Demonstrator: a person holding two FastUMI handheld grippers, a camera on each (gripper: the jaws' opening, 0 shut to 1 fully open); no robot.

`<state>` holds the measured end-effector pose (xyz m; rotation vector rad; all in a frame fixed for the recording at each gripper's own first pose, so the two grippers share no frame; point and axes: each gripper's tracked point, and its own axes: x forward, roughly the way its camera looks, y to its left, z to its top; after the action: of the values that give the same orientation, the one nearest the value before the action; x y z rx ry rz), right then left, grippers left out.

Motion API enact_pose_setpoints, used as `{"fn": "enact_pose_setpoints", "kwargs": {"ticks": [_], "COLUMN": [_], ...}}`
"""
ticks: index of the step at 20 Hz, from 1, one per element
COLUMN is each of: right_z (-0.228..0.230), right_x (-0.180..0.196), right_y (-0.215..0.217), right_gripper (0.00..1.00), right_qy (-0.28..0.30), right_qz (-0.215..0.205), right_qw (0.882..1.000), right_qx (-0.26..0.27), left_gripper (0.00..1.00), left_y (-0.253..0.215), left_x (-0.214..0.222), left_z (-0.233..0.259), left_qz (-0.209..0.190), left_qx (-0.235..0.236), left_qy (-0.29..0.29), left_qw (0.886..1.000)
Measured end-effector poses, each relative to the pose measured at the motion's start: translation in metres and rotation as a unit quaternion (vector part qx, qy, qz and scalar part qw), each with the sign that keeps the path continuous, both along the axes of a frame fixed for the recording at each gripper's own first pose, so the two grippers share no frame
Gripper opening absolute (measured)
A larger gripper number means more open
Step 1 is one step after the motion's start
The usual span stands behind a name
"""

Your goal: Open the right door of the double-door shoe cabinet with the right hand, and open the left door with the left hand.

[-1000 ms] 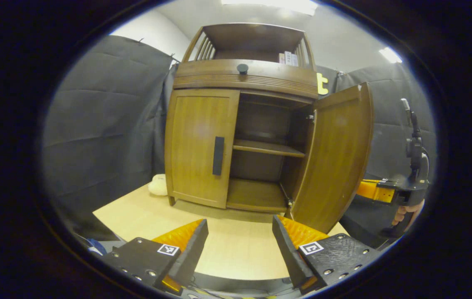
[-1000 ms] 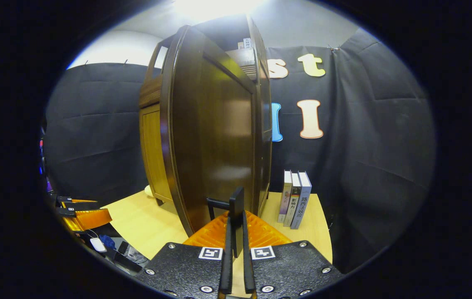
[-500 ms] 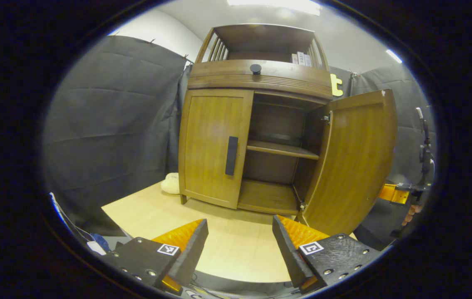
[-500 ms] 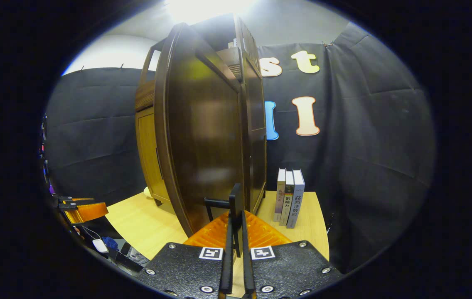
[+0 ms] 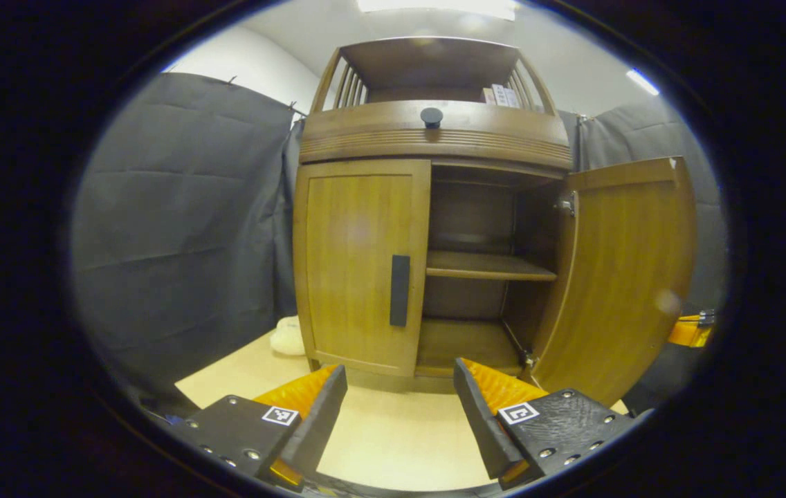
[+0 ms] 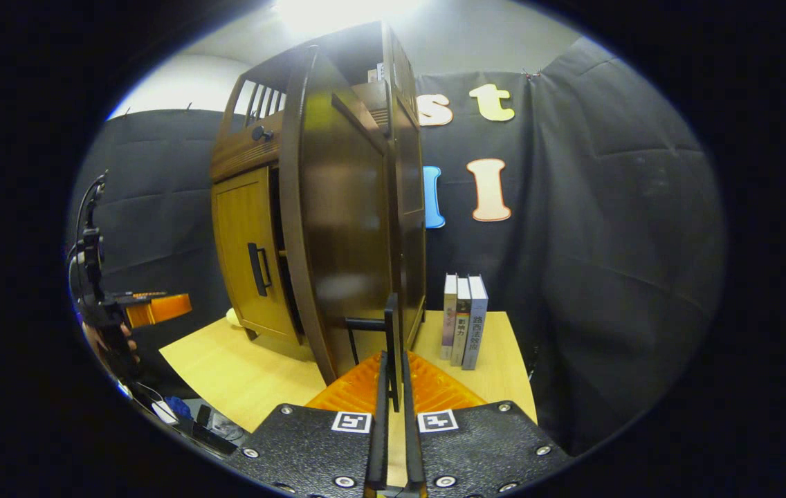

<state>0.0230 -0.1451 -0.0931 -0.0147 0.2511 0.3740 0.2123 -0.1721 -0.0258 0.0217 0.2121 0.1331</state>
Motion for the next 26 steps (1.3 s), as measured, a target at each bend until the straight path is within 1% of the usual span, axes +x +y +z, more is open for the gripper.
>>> {"fn": "enact_pose_setpoints", "kwargs": {"ticks": [1, 2, 3, 4, 7, 9, 10, 14, 15, 16, 17, 19, 20, 22, 23, 24, 25, 26], "right_z": [0.000, 0.000, 0.000, 0.003, 0.000, 0.003, 0.006, 0.010, 0.010, 0.011, 0.008, 0.011, 0.011, 0.011, 0.012, 0.012, 0.009, 0.008], "right_x": [-0.006, -0.012, -0.019, -0.026, -0.042, -0.053, -0.059, -0.081, -0.085, -0.089, -0.094, -0.098, -0.098, -0.100, -0.102, -0.101, -0.102, -0.101], "right_y": [-0.010, -0.016, -0.020, -0.026, -0.036, -0.042, -0.043, -0.039, -0.035, -0.030, -0.026, -0.015, -0.011, 0.001, 0.006, 0.010, 0.012, 0.012], "right_gripper": [0.08, 0.10, 0.11, 0.12, 0.53, 0.81, 0.95, 0.95, 0.95, 0.95, 0.95, 0.95, 0.95, 0.94, 0.94, 0.95, 0.94, 0.95], "right_qy": [0.002, 0.007, 0.011, 0.012, 0.019, 0.018, 0.014, 0.005, 0.005, 0.003, 0.002, -0.002, -0.003, -0.004, -0.005, -0.006, -0.005, -0.004], "right_qz": [-0.023, -0.045, -0.069, -0.096, -0.169, -0.214, -0.234, -0.302, -0.314, -0.322, -0.330, -0.343, -0.347, -0.350, -0.349, -0.350, -0.352, -0.353], "right_qw": [1.000, 0.999, 0.997, 0.995, 0.985, 0.976, 0.972, 0.953, 0.950, 0.947, 0.944, 0.939, 0.938, 0.937, 0.937, 0.937, 0.936, 0.935], "right_qx": [-0.010, -0.016, -0.018, -0.018, -0.017, -0.018, -0.018, -0.014, -0.011, -0.008, -0.005, -0.004, -0.003, 0.002, 0.004, 0.005, 0.005, 0.005], "left_gripper": [0.95, 0.82, 0.95, 0.82, 0.82, 0.82, 0.95, 0.82, 0.82, 0.94, 0.82, 0.94, 0.95, 0.85, 0.80, 0.75, 0.71, 0.66], "left_y": [0.006, 0.009, 0.013, 0.018, 0.028, 0.028, 0.028, 0.027, 0.027, 0.026, 0.024, 0.023, 0.024, 0.023, 0.024, 0.017, 0.016, 0.017], "left_x": [0.014, 0.030, 0.046, 0.064, 0.109, 0.141, 0.151, 0.196, 0.207, 0.215, 0.223, 0.240, 0.244, 0.252, 0.257, 0.259, 0.253, 0.258], "left_z": [0.004, 0.007, 0.010, 0.011, 0.014, 0.015, 0.014, 0.006, 0.003, 0.001, 0.000, -0.006, -0.010, -0.013, -0.011, -0.011, -0.012, -0.013], "left_qz": [-0.009, -0.021, -0.031, -0.040, -0.065, -0.086, -0.094, -0.123, -0.124, -0.128, -0.130, -0.128, -0.128, -0.135, -0.132, -0.149, -0.158, -0.156], "left_qx": [0.001, 0.000, -0.002, -0.003, -0.006, -0.008, -0.007, 0.002, 0.006, 0.008, 0.010, 0.013, 0.008, -0.008, -0.012, -0.018, -0.013, 0.001], "left_qy": [-0.003, -0.005, -0.008, -0.010, -0.021, -0.026, -0.028, -0.033, -0.034, -0.035, -0.037, -0.037, -0.034, -0.021, -0.018, -0.015, -0.016, -0.016], "left_qw": [1.000, 1.000, 0.999, 0.999, 0.998, 0.996, 0.995, 0.992, 0.992, 0.991, 0.991, 0.991, 0.991, 0.991, 0.991, 0.989, 0.987, 0.988]}}
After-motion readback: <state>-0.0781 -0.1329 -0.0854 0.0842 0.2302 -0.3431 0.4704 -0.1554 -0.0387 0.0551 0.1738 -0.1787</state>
